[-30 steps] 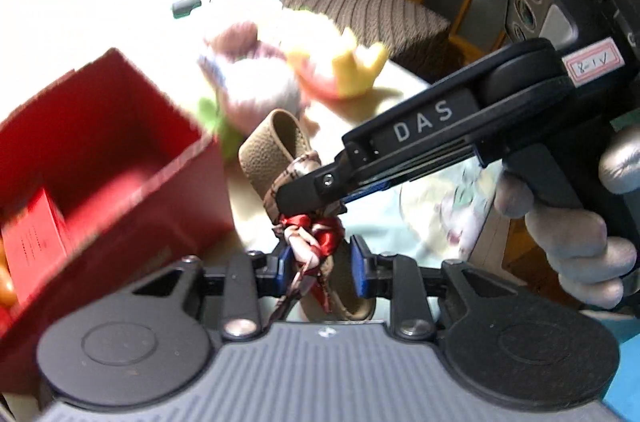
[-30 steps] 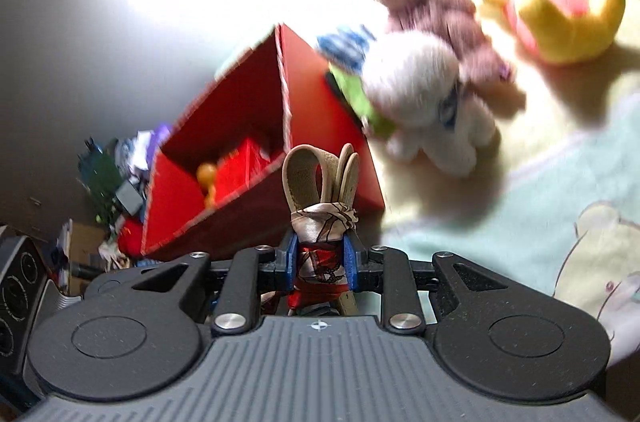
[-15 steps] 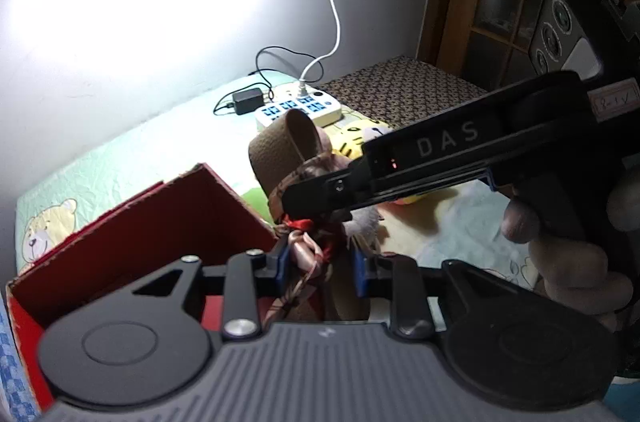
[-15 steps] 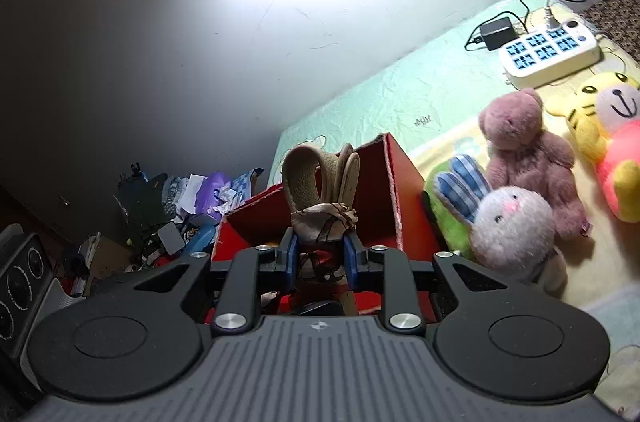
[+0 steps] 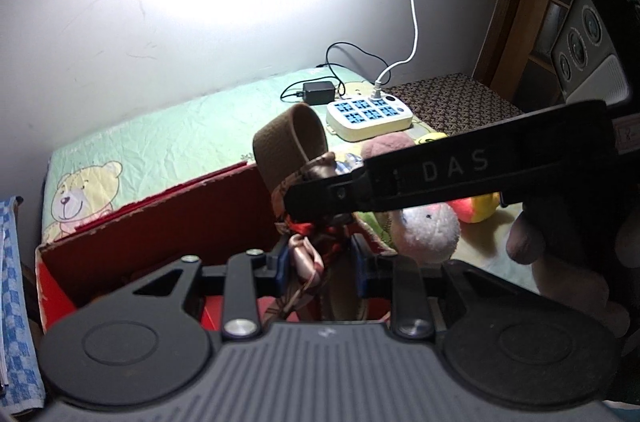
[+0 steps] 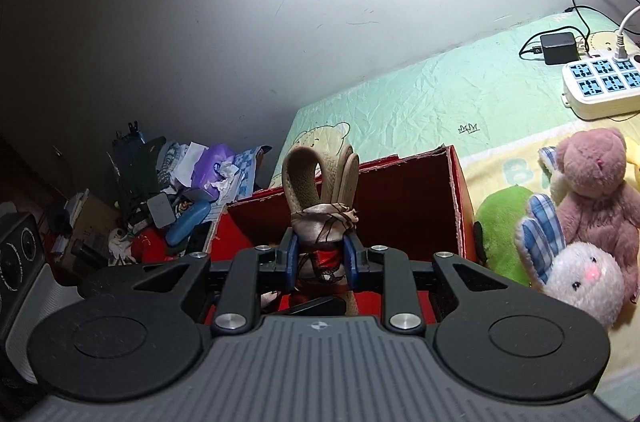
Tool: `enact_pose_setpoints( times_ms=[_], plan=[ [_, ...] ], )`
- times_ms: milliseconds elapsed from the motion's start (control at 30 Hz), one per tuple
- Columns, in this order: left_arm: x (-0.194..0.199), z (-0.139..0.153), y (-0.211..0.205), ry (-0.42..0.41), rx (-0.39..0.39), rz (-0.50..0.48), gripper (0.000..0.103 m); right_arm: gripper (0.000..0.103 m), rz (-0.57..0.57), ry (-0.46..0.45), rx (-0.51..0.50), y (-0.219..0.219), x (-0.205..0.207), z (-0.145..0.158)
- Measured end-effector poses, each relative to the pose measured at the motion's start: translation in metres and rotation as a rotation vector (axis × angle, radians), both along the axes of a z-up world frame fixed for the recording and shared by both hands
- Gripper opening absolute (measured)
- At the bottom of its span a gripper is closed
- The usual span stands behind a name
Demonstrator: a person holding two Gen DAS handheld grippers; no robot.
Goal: Organize objects
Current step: 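Carry the ribbon bag over the red cardboard box with the right gripper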
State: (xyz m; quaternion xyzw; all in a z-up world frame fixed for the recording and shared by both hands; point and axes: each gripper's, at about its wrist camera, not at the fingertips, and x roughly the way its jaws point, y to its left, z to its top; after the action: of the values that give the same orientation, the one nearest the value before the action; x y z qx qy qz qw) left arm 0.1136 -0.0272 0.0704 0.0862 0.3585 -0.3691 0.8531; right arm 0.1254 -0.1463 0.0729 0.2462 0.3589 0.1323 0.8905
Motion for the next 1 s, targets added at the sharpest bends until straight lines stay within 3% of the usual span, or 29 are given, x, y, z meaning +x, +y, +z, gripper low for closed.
enact_pose_setpoints(
  times_ms=[400, 800, 1000],
  plan=[
    [0.049, -0.057, 0.008, 0.171, 0.042, 0.079, 0.027, 0.025, 0.114, 0.143, -0.172, 0.034, 0.057, -0.041],
    [0.068, -0.090, 0.003, 0.300, 0.160, 0.143, 0.027, 0.024, 0.210, 0.265, -0.210, 0.045, 0.086, -0.072],
    [0.074, -0.097, 0.006, 0.355, 0.183, 0.172, 0.027, 0.024, 0.223, 0.323, -0.203, 0.046, 0.099, -0.086]
  ],
)
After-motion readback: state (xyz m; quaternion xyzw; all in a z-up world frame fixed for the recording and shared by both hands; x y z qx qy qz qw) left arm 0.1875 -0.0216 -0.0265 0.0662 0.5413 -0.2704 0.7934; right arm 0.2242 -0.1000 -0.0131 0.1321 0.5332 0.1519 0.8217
